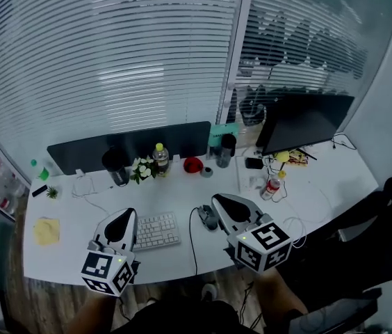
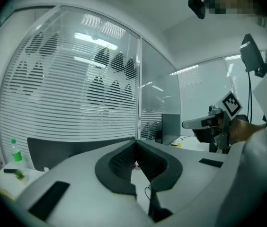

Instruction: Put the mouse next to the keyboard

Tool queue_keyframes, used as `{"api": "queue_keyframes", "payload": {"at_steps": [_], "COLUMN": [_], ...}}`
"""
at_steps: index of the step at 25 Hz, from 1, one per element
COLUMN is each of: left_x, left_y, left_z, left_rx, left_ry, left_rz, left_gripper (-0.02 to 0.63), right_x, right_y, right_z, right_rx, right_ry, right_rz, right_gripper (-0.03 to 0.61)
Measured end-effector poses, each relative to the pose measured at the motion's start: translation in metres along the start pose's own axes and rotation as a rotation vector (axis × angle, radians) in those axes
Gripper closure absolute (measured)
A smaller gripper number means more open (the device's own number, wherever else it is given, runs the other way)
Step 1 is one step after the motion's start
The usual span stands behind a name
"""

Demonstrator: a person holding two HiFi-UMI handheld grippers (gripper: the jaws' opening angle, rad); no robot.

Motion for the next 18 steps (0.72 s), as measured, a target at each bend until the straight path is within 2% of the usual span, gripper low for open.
{"api": "queue_keyframes", "payload": {"at_steps": [3, 8, 11, 18], "left_x": [-0.001, 0.000, 0.006, 0.010], "left_y": [0.001, 0.006, 0.011, 0.012], "left_z": [-0.003, -0.010, -0.008, -0.005], "left_rx": [-0.037, -0.081, -0.066, -0.032], "left_ry": [0.016, 0.012, 0.030, 0.054], "left_rz": [0.013, 0.027, 0.003, 0.007], "left_gripper": [0.586, 0.586, 0.586, 0.586], "right_x": [0.005, 0.007, 0.010, 0.015], "right_y": [0.004, 0.004, 0.004, 0.006], "right_z": [0.000, 0.006, 0.003, 0.000], "right_rx": [-0.025, -0.009, -0.004, 0.000], "right_ry": [-0.025, -0.021, -0.046, -0.069], "right_rz": [-0.017, -0.004, 0.001, -0.008], "right_gripper": [0.577, 0.578, 0.580, 0.580]}}
Point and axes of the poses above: the fingertips, and each gripper's own axes: x backward along the fingers, z to its left, y out of its top, the point moved 2 cm from there along x, backward along the fingers, and after that the axes turned 4 degrees about -y, right-handed, at the moved point
